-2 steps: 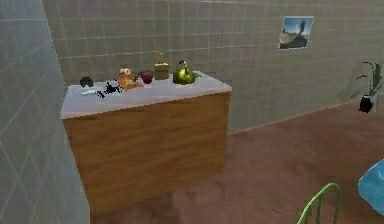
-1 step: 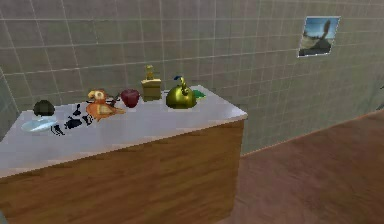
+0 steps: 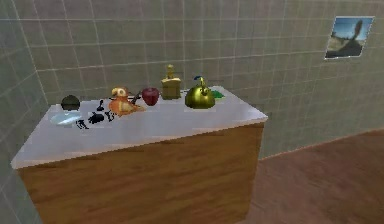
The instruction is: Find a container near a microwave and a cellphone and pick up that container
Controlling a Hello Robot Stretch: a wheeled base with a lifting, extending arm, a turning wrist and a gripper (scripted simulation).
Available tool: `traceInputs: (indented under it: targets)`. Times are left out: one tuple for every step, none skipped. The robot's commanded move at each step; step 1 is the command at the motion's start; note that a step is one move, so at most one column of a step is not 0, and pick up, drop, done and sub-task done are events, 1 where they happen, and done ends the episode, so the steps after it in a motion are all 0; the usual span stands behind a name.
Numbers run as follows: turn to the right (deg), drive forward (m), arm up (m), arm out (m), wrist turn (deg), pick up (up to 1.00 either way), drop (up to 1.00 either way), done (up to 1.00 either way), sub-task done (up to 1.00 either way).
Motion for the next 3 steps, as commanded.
traceInputs:
  targets:
    - [-3.0,0.0,0.0,0.0,0.0,0.0,0.0,0.0,0.0]
    - [0.0,0.3,0.0,0.0,0.0,0.0,0.0,0.0,0.0]
    - [45.0,0.0,0.0,0.0,0.0,0.0,0.0,0.0,0.0]
